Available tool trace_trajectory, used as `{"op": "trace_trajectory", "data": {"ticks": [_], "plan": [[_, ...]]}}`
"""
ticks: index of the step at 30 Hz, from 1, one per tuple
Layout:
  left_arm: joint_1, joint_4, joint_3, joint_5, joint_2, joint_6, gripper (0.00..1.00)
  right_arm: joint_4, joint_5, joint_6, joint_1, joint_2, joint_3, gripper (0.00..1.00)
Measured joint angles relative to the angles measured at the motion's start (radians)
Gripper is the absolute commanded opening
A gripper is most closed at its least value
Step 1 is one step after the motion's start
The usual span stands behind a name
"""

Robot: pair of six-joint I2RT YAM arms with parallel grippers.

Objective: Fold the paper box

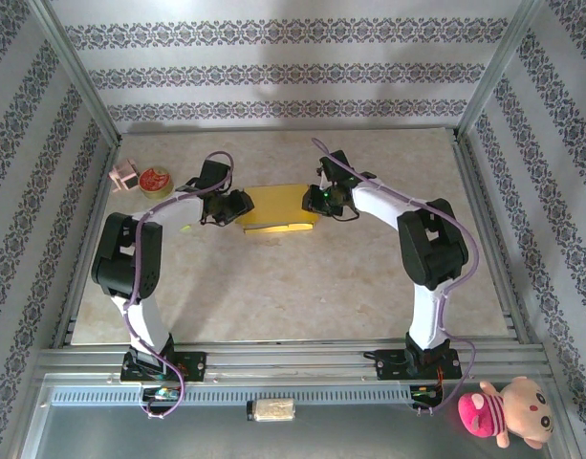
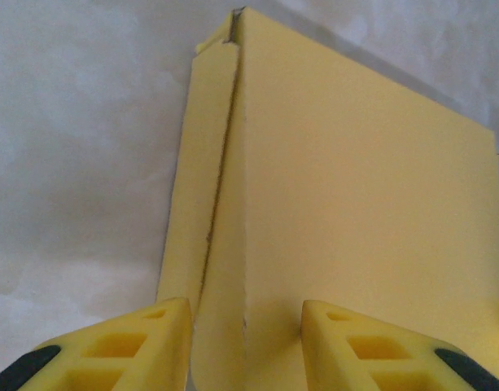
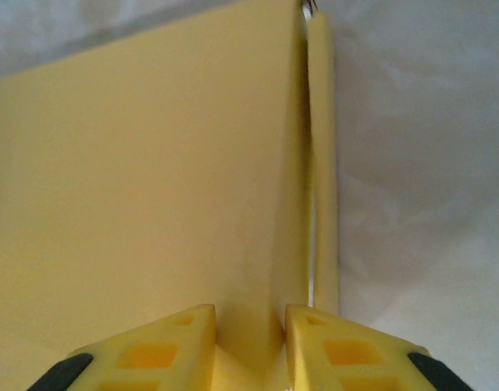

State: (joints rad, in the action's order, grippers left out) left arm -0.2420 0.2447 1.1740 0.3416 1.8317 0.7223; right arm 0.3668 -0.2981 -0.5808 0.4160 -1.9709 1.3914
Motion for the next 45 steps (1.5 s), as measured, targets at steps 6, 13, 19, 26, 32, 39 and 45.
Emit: {"op": "trace_trajectory", "data": {"ticks": [6, 13, 19, 26, 32, 39, 45], "plan": [[0.0, -0.045, -0.018, 0.009, 0.003, 0.0, 0.41, 0.0, 0.019, 0.01, 0.001, -0.007, -0.002, 0.32], [0.0, -0.048, -0.028, -0.018, 0.0, -0.016, 0.71, 0.012, 0.082, 0.038, 0.001, -0.006, -0.003, 0.35], [0.0, -0.019, -0.037, -0.081, -0.042, -0.06, 0.77, 0.056, 0.175, 0.1, 0.027, -0.006, 0.014, 0.37], [0.021, -0.034, -0.037, -0.05, -0.05, -0.091, 0.76, 0.102, 0.219, 0.147, 0.039, -0.007, 0.058, 0.42], [0.035, -0.098, -0.029, 0.045, 0.033, -0.103, 0.62, 0.124, 0.238, 0.174, 0.04, -0.026, 0.077, 0.44], [0.035, -0.172, -0.027, 0.112, 0.063, -0.103, 0.44, 0.123, 0.257, 0.198, 0.04, -0.059, 0.078, 0.44], [0.035, -0.224, -0.069, 0.145, 0.095, -0.091, 0.42, 0.122, 0.258, 0.21, 0.04, -0.066, 0.078, 0.43]]}}
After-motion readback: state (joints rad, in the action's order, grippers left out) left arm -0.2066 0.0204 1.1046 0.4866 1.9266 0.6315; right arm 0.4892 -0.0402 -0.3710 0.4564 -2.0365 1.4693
